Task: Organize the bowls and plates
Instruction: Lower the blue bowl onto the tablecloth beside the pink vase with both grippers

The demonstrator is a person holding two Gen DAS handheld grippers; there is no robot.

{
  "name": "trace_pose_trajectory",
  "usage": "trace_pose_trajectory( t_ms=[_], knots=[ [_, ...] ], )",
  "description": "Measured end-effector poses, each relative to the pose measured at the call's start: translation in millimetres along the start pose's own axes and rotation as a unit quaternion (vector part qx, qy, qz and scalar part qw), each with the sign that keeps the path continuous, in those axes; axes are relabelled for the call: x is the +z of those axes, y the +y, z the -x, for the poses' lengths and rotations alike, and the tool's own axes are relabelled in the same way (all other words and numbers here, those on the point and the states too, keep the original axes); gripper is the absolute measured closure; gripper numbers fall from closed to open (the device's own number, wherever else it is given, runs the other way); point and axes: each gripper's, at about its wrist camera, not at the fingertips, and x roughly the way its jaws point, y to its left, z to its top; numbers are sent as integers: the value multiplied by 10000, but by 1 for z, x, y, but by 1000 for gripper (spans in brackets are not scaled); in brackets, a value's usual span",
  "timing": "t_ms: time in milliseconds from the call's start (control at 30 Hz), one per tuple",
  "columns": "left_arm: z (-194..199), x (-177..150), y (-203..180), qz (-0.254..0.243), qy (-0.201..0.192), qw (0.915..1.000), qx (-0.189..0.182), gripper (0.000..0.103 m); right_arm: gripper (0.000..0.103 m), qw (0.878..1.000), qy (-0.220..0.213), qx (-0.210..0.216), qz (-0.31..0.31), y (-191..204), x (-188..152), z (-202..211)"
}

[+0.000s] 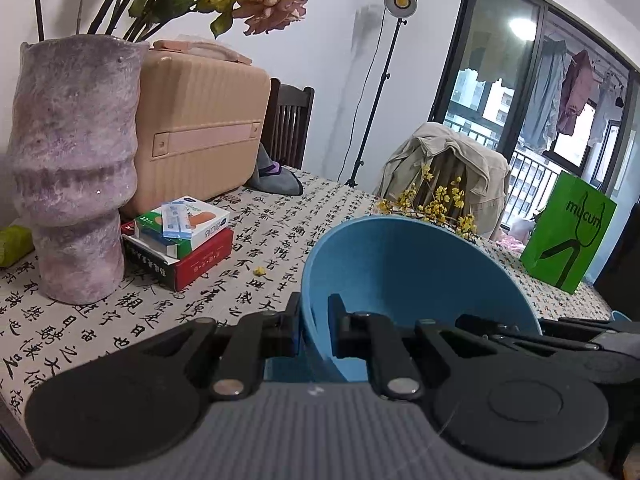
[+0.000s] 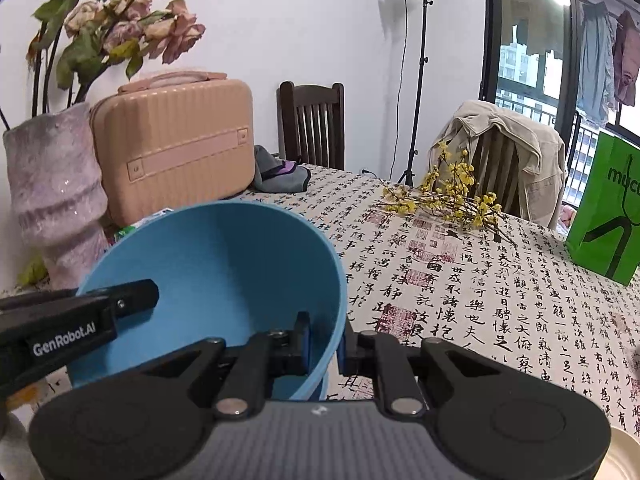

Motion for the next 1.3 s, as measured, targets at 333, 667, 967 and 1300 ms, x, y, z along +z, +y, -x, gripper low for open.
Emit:
trace_pose_trajectory(
  t_ms=[333, 667, 967, 1300],
  knots=[
    [-6, -9, 3, -60, 144, 9998, 134, 90, 88, 9991, 12, -167, 385, 13, -9, -9],
    [-7, -15, 6, -92, 207, 9995, 207, 90, 86, 9977, 50, -214, 637, 21, -18, -15],
    [-7, -16, 5, -170, 206, 9994, 223, 90, 85, 9970, 59, -268, 726, 24, -22, -18],
    [-9, -17, 4, -240, 178, 9991, 301, 90, 85, 9978, 196, -190, 609, 18, -27, -27]
  ],
)
